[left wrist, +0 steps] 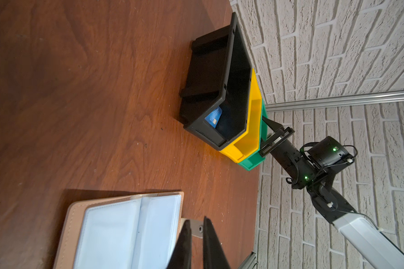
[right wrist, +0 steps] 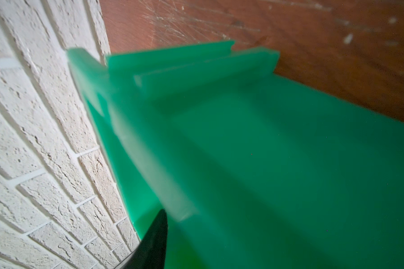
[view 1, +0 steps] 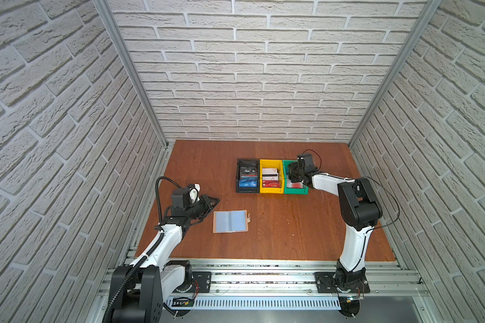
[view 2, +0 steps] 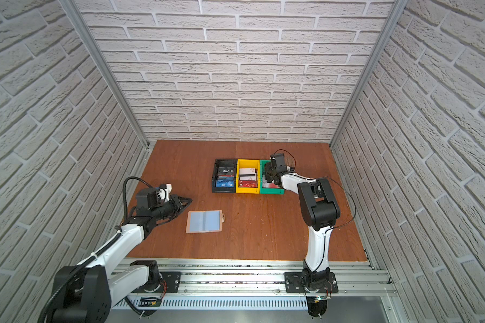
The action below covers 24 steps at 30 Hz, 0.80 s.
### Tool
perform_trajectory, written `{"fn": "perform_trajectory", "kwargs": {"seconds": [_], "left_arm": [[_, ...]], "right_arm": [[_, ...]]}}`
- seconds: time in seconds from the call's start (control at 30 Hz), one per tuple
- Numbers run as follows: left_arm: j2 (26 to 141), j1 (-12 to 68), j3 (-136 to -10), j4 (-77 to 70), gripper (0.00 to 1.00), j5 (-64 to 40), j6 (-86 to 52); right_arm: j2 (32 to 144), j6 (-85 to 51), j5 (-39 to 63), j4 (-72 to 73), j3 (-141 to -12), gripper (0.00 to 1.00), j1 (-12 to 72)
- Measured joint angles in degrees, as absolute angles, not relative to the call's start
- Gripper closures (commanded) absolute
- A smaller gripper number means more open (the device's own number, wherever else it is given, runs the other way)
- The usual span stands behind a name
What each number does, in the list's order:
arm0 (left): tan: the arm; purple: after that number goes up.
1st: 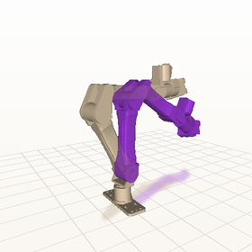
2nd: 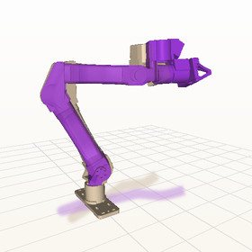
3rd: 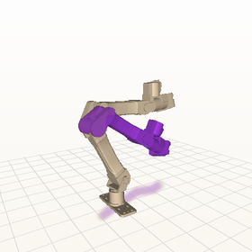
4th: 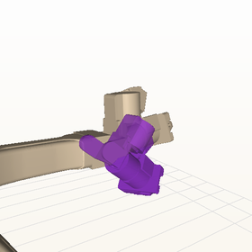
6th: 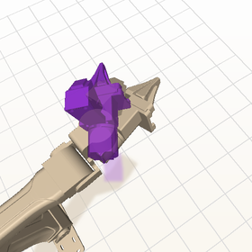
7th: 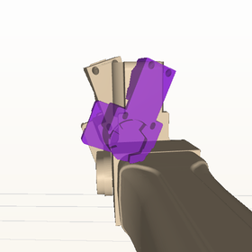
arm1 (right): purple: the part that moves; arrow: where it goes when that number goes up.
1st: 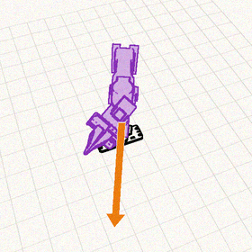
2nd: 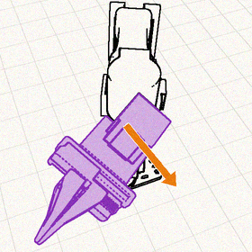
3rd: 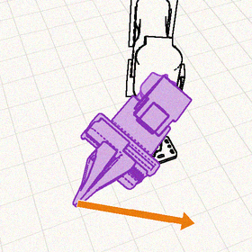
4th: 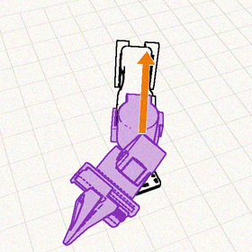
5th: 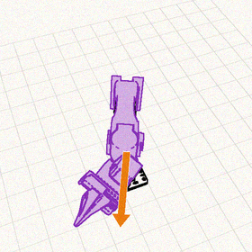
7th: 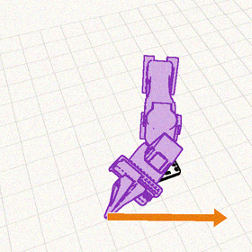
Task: Take the credit cards out of the card holder
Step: Place the credit card in the storage box.
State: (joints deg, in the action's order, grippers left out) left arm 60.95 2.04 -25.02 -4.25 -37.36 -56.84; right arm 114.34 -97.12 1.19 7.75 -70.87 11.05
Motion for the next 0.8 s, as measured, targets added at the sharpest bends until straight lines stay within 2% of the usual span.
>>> {"fn": "perform_trajectory", "kwargs": {"seconds": [0.37,0.8], "left_arm": [[61.25,2.35,-25.02,-4.25,0.86,-37.36,-56.84],[61.25,2.63,-25.02,-4.25,0.83,-37.32,-56.88]], "right_arm": [[114.13,-95.07,2.44,8.82,-70.63,0.51,10.61],[106.72,-91.29,4.62,-4.21,-70.83,0.5,9.85]]}}
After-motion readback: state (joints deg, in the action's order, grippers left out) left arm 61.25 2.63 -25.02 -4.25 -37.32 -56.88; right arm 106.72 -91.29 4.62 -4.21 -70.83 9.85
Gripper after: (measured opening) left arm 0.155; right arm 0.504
